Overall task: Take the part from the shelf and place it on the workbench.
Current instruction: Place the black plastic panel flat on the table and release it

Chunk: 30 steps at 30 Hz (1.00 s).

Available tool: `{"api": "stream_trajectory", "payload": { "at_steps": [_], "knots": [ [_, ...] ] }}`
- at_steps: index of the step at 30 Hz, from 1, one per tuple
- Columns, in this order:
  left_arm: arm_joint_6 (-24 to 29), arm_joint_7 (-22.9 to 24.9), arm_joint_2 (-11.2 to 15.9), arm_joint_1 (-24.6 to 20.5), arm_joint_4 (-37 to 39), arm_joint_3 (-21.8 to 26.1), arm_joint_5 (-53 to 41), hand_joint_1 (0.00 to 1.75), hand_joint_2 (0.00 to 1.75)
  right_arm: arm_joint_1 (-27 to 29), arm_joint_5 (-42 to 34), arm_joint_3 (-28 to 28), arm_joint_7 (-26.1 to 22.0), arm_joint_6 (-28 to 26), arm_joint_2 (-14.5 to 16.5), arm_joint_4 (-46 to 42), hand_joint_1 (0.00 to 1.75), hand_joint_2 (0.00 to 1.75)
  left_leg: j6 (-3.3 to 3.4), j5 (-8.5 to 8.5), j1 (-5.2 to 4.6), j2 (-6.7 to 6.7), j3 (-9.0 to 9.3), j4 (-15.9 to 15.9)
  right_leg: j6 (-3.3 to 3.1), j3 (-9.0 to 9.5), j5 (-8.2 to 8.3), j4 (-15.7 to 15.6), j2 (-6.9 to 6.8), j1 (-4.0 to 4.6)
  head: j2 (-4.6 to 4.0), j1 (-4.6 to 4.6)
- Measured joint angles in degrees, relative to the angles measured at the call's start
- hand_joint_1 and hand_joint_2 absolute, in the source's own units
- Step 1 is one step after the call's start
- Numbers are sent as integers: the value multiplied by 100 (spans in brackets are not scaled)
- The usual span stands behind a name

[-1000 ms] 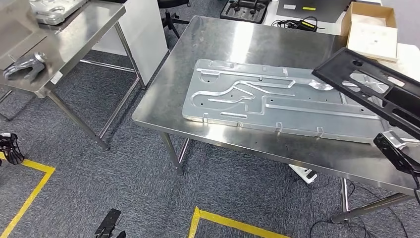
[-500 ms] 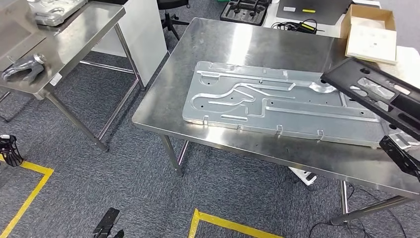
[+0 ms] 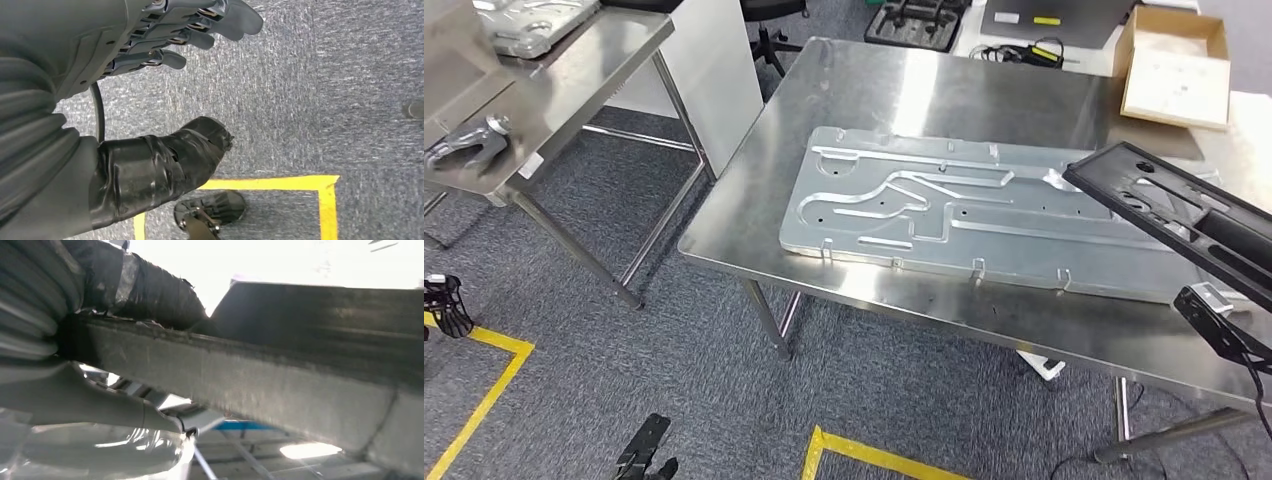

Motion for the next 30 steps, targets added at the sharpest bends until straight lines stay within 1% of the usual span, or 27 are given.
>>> {"api": "stream_trajectory", "payload": {
  "at_steps": [1, 2, 4, 5, 6, 7, 8, 9, 10, 11, 12, 13, 15, 16, 17, 18, 19, 20, 21, 22, 23, 24, 25, 26, 27, 29, 30],
  "knots": [
    [0, -1, 1, -3, 0, 0, 0, 0, 175, -7, 1, 9, -2, -1, -1, 8, 175, 175, -26, -84, 10, 6, -74, 165, -31, 18, -9, -5, -2, 4, 0, -2],
    [-2, -3, 1, -6, 0, -1, -1, 0, 175, -17, 2, 13, -4, -1, -2, 12, 175, 175, -45, -205, 22, 13, -211, 436, -58, 39, -23, -9, -5, 14, 0, -2],
    [-9, -5, -6, -2, 0, -2, -2, 0, 175, -33, 4, 34, -4, -1, -2, 18, 175, 175, -50, -457, 31, 19, -638, 1174, -100, 68, -55, -9, -8, 49, 0, -2],
    [-13, -5, -9, 7, 0, -1, -2, 0, 175, -38, 4, 55, -4, -1, 0, 22, 175, 175, -33, -496, 30, 19, -830, 1448, -115, 85, -75, -9, -8, 73, 0, -1],
    [-16, -5, -12, 16, 0, -1, -2, 0, 175, -38, 4, 79, -4, -1, 1, 28, 175, 175, -2, -429, 22, 18, -936, 1537, -129, 111, -98, -9, -5, 97, 0, -1],
    [-19, -5, -14, 23, 0, -1, -2, 0, 175, -38, 4, 102, -4, -1, 2, 34, 175, 175, 43, -251, 6, 18, -934, 1405, -139, 150, -127, -10, -2, 119, 0, 0],
    [-20, -5, -14, 25, 0, -1, -2, 0, 175, -39, 4, 119, -4, -1, 3, 38, 175, 175, 103, 11, -24, 16, -830, 1078, -146, 201, -160, -14, 0, 136, 0, 1],
    [-20, -5, -9, 23, 0, -1, -2, 0, 175, -40, 4, 131, -4, -1, 4, 42, 175, 175, 169, 234, -63, 15, -677, 709, -151, 249, -193, -30, 0, 140, 0, 3],
    [-20, -7, -4, 22, 0, -1, -2, 0, 175, -50, 4, 139, -4, -1, 9, 45, 175, 175, 229, 394, -101, 15, -531, 388, -145, 297, -217, -50, 2, 144, 0, 7],
    [-20, -9, 3, 18, 0, -1, -2, 0, 175, -59, 4, 148, -3, -2, 21, 51, 175, 175, 275, 459, -135, 14, -416, 158, -132, 327, -230, -76, 4, 136, 0, 7],
    [-20, -12, 9, 9, 0, -2, -2, 0, 175, -66, 4, 161, -3, -2, 34, 58, 175, 175, 306, 434, -160, 14, -353, 47, -115, 340, -232, -106, 7, 125, 0, 7],
    [-20, -15, 14, 2, 0, -2, -2, 0, 175, -70, 3, 174, -3, -2, 46, 68, 175, 175, 322, 415, -176, 14, -315, -33, -91, 353, -226, -139, 10, 117, 0, 5],
    [-25, -20, 15, -1, -1, -2, -2, 0, 175, -54, 3, 200, -4, -2, 49, 86, 175, 175, 323, 414, -152, 25, -164, -264, -51, 378, -236, -176, -6, 109, 0, 4],
    [-32, -21, 14, 3, -2, -2, -3, 0, 175, -57, 3, 208, -4, -3, 49, 96, 175, 175, 321, 426, -134, 30, -73, -373, -34, 355, -272, -107, -18, 115, 0, 8],
    [-38, -22, 11, 3, -3, -2, -5, 0, 175, -67, 4, 213, -3, -3, 50, 104, 175, 175, 320, 433, -113, 36, 18, -467, -20, 261, -348, 83, -30, 123, 0, 12],
    [-46, -22, 7, -1, -4, -2, -8, 0, 175, -80, 4, 219, 0, -3, 60, 113, 175, 175, 323, 414, -115, 36, 76, -501, -6, 92, -442, 379, -36, 120, 0, 19],
    [-52, -21, 3, -4, -4, -3, -13, 0, 175, -89, 4, 224, 3, -3, 68, 122, 175, 175, 330, 384, -112, 36, 119, -509, 13, -130, -543, 726, -37, 115, 0, 20],
    [-58, -18, -4, -2, -4, -3, -16, 0, 175, -83, 4, 234, 5, -3, 76, 134, 175, 175, 328, 346, -108, 35, 157, -502, 37, -347, -588, 1023, -37, 99, 0, 21],
    [-67, -13, -12, 5, -4, -4, -20, 0, 175, -68, 3, 250, 5, -2, 81, 147, 175, 175, 316, 298, -100, 33, 198, -486, 66, -493, -537, 1164, -38, 78, 0, 21],
    [-72, -8, -18, 12, -4, -4, -22, 0, 175, -52, 3, 267, 5, -1, 84, 162, 175, 175, 293, 243, -84, 30, 239, -454, 99, -536, -378, 1098, -41, 51, 0, 20],
    [-75, -4, -22, 16, -4, -4, -24, 0, 175, -42, 2, 281, 5, 1, 84, 175, 175, 175, 261, 173, -63, 26, 274, -396, 143, -481, -130, 838, -46, 18, 0, 21],
    [-77, -1, -24, 17, -4, -4, -27, 0, 175, -39, 2, 290, 5, 1, 87, 188, 175, 175, 217, 90, -38, 22, 294, -319, 192, -382, 59, 537, -48, -5, 0, 21],
    [-77, 0, -15, 11, -4, -4, -30, 0, 175, -41, 1, 293, 7, 2, 95, 202, 175, 175, 166, 2, -29, 17, 282, -214, 220, -275, 178, 258, -46, -18, 0, 34],
    [-77, 2, -10, 6, -4, -4, -32, 0, 175, -42, -2, 298, 9, 2, 98, 214, 175, 175, 124, -69, -26, 11, 259, -136, 201, -209, 211, 103, -36, -18, 0, 45],
    [-74, 9, -4, 4, -4, -4, -32, 0, 175, -30, -7, 304, 11, 3, 101, 227, 175, 175, 88, -115, -29, 6, 234, -73, 162, -192, 163, 73, -24, -5, 0, 53],
    [-60, 35, 0, 7, -4, -4, 5, 0, 175, -2, -16, 322, 17, 5, 100, 254, 175, 175, 46, -148, -35, 0, 202, -46, 46, -197, 131, 91, -9, 9, 0, 62],
    [-52, 53, 3, 10, -4, -4, 43, 0, 175, 10, -21, 330, 25, 6, 98, 266, 175, 175, 21, -176, -30, 3, 196, -13, 21, -195, 123, 90, -7, 11, 0, 63]
  ]
}}
